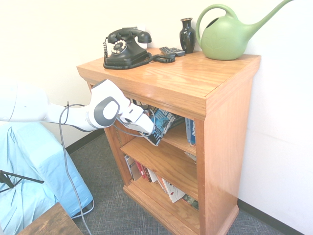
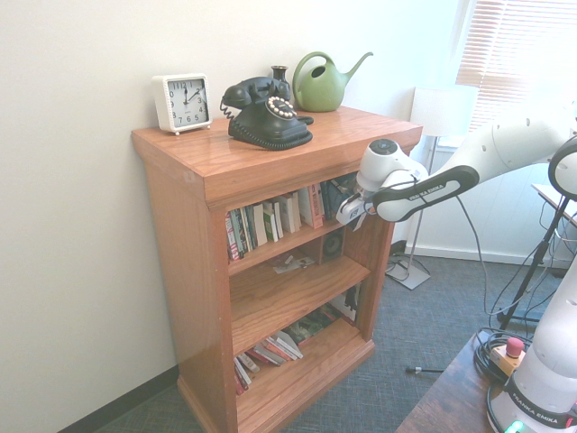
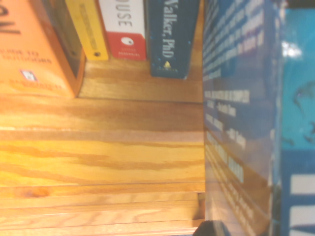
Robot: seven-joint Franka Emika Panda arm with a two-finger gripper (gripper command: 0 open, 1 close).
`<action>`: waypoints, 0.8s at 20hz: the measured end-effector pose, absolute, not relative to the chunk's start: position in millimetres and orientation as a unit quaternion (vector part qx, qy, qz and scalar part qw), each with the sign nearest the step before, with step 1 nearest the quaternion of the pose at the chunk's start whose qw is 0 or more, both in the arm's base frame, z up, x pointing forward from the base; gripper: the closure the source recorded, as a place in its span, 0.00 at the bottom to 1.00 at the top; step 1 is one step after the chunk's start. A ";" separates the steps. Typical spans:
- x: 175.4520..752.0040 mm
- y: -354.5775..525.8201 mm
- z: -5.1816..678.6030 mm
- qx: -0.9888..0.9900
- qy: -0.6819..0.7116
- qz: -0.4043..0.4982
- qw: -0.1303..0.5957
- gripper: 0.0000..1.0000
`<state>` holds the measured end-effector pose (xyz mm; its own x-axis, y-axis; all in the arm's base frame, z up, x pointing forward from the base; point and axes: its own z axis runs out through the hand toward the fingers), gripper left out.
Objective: Shelf the books
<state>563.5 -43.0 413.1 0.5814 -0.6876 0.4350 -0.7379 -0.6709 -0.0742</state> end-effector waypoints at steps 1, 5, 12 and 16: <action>564.6 -44.8 411.8 0.887 -0.403 0.217 0.052 1.00; 572.9 -51.1 409.9 0.887 -0.408 0.212 0.041 1.00; 588.3 -63.4 410.3 0.886 -0.411 0.213 0.037 1.00; 594.8 -68.6 412.6 0.886 -0.409 0.216 0.040 1.00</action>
<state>594.8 -68.6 412.6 0.5723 -0.7075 0.4147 -0.7417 -0.6623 -0.1063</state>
